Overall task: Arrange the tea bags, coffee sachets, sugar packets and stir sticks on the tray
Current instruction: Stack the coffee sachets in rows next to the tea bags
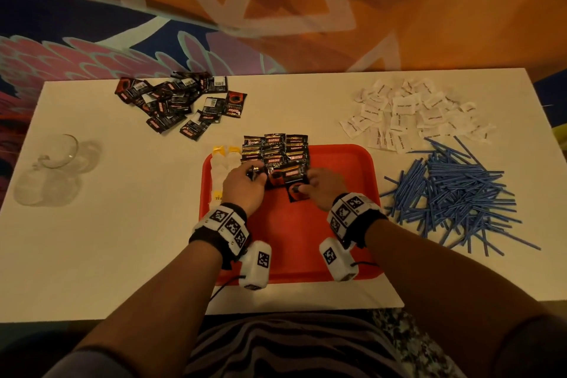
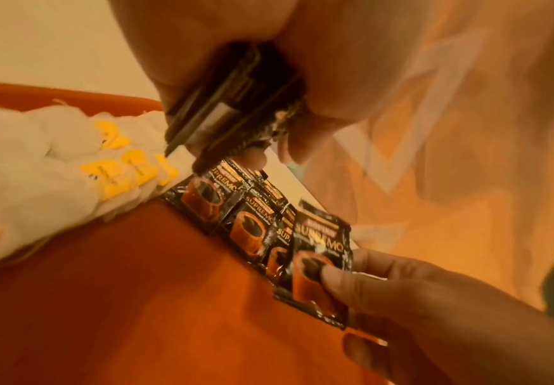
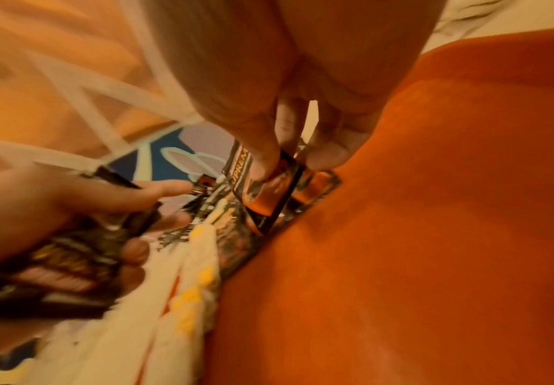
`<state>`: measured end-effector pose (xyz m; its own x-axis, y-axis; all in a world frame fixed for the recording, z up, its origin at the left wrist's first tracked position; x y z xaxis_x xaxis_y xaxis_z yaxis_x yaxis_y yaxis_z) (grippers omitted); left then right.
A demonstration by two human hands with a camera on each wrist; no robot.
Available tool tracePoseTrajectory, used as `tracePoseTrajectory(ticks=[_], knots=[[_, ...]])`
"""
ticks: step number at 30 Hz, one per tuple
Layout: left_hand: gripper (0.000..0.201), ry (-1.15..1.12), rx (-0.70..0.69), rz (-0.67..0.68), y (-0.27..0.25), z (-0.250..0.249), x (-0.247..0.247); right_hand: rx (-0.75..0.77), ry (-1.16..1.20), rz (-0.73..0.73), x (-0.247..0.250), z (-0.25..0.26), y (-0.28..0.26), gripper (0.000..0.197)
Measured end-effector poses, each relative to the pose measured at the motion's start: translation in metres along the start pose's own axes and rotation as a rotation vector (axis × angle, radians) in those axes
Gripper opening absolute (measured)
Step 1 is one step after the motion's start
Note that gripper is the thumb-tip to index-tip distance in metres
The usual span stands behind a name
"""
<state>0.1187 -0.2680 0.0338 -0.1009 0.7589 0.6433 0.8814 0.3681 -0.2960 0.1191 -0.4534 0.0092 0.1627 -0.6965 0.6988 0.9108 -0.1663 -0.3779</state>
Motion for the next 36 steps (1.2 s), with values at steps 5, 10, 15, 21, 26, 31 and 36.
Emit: tracePoseTrajectory(ticks=[5, 10, 15, 21, 26, 31, 36], knots=[[0.058, 0.443, -0.129, 0.285, -0.003, 0.005, -0.016, -0.1, -0.091, -0.002, 0.005, -0.026, 0.024, 0.03], [0.081, 0.714, -0.171, 0.385, -0.006, 0.007, -0.024, -0.132, -0.041, -0.014, 0.0, -0.022, 0.04, 0.026], [0.083, 0.806, -0.175, 0.418, -0.003, 0.007, -0.027, -0.166, -0.048, -0.082, -0.006, -0.018, 0.049, 0.019], [0.078, 0.819, -0.201, 0.408, -0.003, 0.008, -0.026, -0.234, 0.018, -0.131, -0.015, -0.021, 0.054, 0.026], [0.078, 0.819, -0.228, 0.414, -0.002, 0.01, -0.024, -0.251, 0.071, -0.161, -0.019, -0.022, 0.053, 0.026], [0.077, 0.81, -0.253, 0.403, -0.005, 0.009, -0.022, -0.236, 0.037, -0.165, -0.02, -0.023, 0.052, 0.024], [0.074, 0.678, -0.3, 0.322, -0.007, 0.012, -0.018, -0.236, -0.024, -0.19, -0.016, -0.022, 0.048, 0.026]])
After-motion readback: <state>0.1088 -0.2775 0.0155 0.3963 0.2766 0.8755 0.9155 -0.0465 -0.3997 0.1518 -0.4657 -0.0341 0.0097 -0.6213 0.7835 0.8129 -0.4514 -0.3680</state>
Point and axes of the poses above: each hand's wrist, its own y-axis towards the middle knuckle, its own x-axis out of the back of the hand, z = x × y, the point moved 1 cm from there along y, towards the middle knuckle, and after that the axes turned 14 degrees about -z, right-handed, at the moved point
